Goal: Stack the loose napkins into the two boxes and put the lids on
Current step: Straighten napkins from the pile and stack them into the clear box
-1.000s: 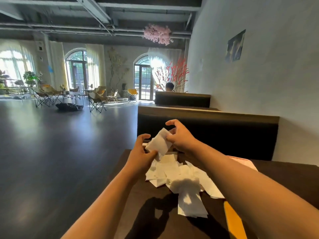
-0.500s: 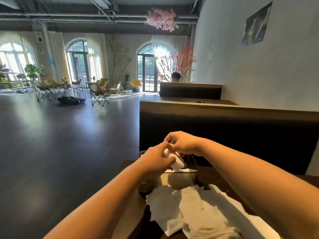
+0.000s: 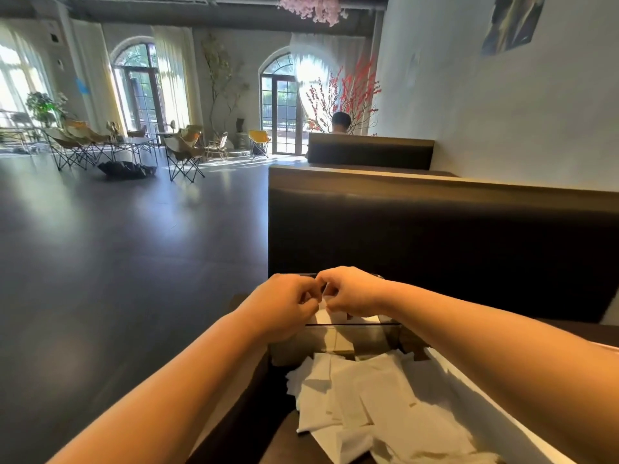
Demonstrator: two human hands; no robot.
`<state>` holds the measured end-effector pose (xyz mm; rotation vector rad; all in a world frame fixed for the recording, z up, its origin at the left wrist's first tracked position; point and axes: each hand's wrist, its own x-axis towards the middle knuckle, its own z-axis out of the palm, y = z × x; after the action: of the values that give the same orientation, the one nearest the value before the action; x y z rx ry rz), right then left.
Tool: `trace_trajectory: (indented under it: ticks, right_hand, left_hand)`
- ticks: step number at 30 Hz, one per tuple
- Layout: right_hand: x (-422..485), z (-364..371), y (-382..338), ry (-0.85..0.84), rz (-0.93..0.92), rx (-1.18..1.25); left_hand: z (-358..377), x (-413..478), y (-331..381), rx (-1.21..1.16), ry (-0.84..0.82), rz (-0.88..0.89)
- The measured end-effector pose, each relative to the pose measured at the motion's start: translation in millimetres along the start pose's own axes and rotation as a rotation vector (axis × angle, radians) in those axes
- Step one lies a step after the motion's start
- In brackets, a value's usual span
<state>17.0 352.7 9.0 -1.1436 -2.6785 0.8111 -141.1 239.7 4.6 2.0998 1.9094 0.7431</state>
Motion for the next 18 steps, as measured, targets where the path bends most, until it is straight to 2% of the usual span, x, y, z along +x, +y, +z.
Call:
trace_trajectory:
  ticks: [4,9,13,15,18]
  right_hand:
    - [1,7,-3,0.056,-0.014,-0.013]
    - [-10,3,-7,0.038,-0.071,-0.077]
    - [-22,-14,-5,0.093,-0.094,-0.103]
    - [-25,-18,-2,0.031,-0.007,-0.199]
    - [-25,-15,-1,-0.186,0.102,-0.327]
  left_hand:
    - [2,2,1,0.025,-0.071,0.003]
    - [3,3,1,0.032,-0.092,-0.027]
    - [3,4,1,0.029,-0.098,-0.056]
    - [4,4,1,0.05,-0.094,-0.058]
    - [5,5,1,0.059,-0.086,-0.055]
